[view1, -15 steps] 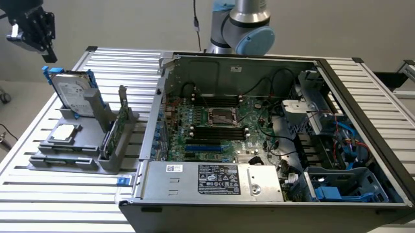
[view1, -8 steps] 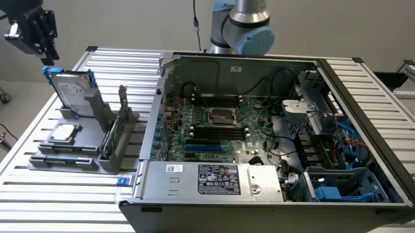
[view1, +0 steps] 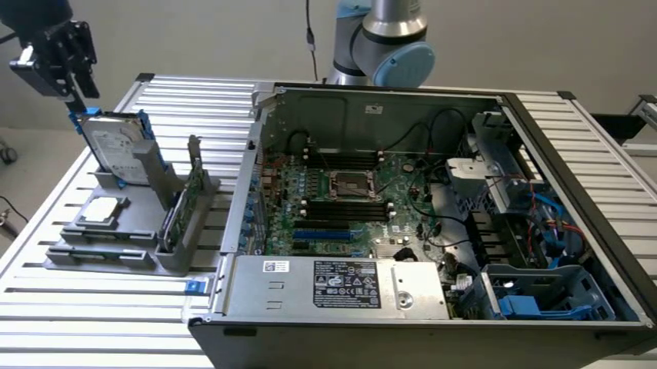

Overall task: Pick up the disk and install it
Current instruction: 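Pick up the disk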

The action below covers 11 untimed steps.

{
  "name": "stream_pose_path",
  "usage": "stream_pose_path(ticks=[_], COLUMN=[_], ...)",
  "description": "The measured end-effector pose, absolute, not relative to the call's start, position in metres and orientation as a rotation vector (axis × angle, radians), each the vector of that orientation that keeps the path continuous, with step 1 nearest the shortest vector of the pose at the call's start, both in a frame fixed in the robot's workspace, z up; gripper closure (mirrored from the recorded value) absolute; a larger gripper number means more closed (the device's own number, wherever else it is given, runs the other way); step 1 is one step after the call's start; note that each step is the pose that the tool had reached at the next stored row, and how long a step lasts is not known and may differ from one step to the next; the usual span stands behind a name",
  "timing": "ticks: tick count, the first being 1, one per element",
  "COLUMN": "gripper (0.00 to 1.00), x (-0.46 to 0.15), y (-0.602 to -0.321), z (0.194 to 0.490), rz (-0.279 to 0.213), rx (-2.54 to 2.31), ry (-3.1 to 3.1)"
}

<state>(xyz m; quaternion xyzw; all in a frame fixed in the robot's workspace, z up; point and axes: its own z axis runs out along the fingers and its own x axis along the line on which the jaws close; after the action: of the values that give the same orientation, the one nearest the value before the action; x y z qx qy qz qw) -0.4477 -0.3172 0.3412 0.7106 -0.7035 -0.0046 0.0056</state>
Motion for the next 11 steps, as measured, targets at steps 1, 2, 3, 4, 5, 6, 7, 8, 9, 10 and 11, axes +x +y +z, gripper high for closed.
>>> stream_pose_path(ticks=[1, 2, 3, 4, 5, 6, 7, 8, 9, 10, 11], gripper=[0.52, 0.52, 0.52, 0.52, 0.52, 0.52, 0.52, 0.52, 0.52, 0.52, 0.52], x=[-0.448, -0.448, -0.448, -0.448, -0.449, -0.449, -0.449, -0.449, -0.449, -0.449, -0.449], y=[-0.317, -0.317, -0.317, -0.317, -0.317, -0.317, -0.317, -0.317, -0.317, -0.317, -0.317], z=[0.339, 0.338, 0.336, 0.334, 0.332, 0.33, 0.328, 0.327, 0.325, 0.323, 0.321], rz=[-0.014, -0.013, -0.012, -0.011, -0.01, -0.01, -0.009, -0.009, -0.009, -0.009, -0.009], rx=[2.225, 2.226, 2.226, 2.227, 2.227, 2.227, 2.228, 2.228, 2.228, 2.228, 2.228], ry=[-2.203, -2.203, -2.203, -2.204, -2.204, -2.204, -2.204, -2.204, -2.204, -2.204, -2.204])
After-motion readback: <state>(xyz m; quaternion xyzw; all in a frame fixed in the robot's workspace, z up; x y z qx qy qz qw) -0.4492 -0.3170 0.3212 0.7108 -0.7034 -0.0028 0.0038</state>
